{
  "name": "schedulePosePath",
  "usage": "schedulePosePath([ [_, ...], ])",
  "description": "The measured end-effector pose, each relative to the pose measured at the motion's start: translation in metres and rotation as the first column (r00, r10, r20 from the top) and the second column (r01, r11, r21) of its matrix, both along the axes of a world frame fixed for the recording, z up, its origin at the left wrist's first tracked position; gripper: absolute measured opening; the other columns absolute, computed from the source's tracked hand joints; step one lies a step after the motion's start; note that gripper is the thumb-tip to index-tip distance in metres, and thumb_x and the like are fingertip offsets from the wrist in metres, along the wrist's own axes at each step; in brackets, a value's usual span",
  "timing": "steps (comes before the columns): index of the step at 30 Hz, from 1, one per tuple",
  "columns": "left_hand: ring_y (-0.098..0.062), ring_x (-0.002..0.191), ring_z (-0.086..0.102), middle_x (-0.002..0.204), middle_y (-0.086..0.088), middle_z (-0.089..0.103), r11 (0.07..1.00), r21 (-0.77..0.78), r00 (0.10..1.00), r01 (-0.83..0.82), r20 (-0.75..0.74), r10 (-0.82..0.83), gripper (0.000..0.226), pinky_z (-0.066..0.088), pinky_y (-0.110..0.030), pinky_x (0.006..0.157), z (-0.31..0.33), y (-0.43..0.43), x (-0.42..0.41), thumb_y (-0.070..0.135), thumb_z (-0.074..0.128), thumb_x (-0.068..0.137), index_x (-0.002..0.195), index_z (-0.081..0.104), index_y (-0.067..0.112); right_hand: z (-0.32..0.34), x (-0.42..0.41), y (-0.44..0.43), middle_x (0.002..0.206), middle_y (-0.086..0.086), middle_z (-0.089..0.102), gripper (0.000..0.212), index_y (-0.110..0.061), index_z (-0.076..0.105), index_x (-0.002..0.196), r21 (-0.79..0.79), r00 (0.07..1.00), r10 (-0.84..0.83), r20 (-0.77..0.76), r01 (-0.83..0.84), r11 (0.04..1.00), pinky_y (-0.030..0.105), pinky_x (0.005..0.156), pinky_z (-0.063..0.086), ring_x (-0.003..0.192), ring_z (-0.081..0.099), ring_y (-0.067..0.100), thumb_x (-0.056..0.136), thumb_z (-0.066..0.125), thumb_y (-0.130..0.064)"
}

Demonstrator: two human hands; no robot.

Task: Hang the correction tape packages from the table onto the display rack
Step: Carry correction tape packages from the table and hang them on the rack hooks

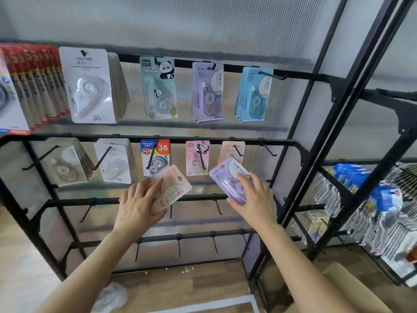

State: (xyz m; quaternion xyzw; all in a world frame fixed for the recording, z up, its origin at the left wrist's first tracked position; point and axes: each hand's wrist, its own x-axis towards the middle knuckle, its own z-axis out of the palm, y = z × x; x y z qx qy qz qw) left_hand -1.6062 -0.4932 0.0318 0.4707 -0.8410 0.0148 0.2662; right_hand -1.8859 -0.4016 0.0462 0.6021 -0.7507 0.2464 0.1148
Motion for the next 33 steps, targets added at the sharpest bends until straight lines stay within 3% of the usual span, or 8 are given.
schedulePosePath([
  [6, -0.037, 0.119, 0.042, 0.135, -0.015, 0.046, 0.995, -0.095, 1.0, 0.024, 0.006, -0.023, 0.081, 0.033, -0.051, 0.098, 0.039, -0.022, 0.001, 0.036, 0.081, 0.07, 0.14, 0.045, 0.017, 0.077, 0.003, -0.043, 0.143, 0.013, 0.038, 0.069, -0.02, 0.042, 0.139, -0.145, 0.995, 0.036, -0.088, -0.048, 0.988, 0.044, 0.1, 0.034, 0.125, 0.04, 0.033, 0.08, 0.068, -0.047],
  [14, -0.037, 0.118, 0.043, 0.132, -0.016, 0.047, 0.99, -0.135, 0.999, -0.029, -0.018, 0.027, 0.082, 0.032, -0.051, 0.1, 0.059, -0.049, 0.006, 0.036, 0.081, 0.069, 0.14, 0.045, 0.018, 0.171, -0.006, -0.106, 0.146, 0.013, 0.032, 0.074, -0.023, 0.035, 0.144, -0.243, 0.988, -0.008, -0.154, -0.03, 0.97, 0.047, 0.107, 0.032, 0.131, 0.034, 0.033, 0.083, 0.064, -0.051],
  [26, -0.041, 0.111, 0.048, 0.125, -0.017, 0.053, 0.989, -0.132, 0.994, -0.062, -0.095, 0.049, 0.08, 0.037, -0.052, 0.093, 0.059, -0.067, 0.006, 0.028, 0.087, 0.061, 0.133, 0.055, 0.015, 0.169, -0.008, -0.118, 0.141, 0.016, 0.038, 0.066, -0.02, 0.045, 0.139, -0.401, 0.991, 0.011, -0.13, -0.063, 0.914, 0.047, 0.097, 0.037, 0.123, 0.041, 0.035, 0.082, 0.065, -0.046],
  [33, -0.04, 0.11, 0.049, 0.125, -0.016, 0.053, 0.988, -0.136, 0.995, -0.068, -0.082, 0.057, 0.081, 0.036, -0.051, 0.094, 0.058, -0.071, -0.002, 0.031, 0.087, 0.06, 0.133, 0.054, 0.016, 0.169, -0.007, -0.14, 0.14, 0.015, 0.037, 0.069, -0.022, 0.041, 0.141, -0.337, 0.989, -0.028, -0.147, -0.024, 0.941, 0.046, 0.094, 0.039, 0.12, 0.041, 0.036, 0.082, 0.064, -0.051],
])
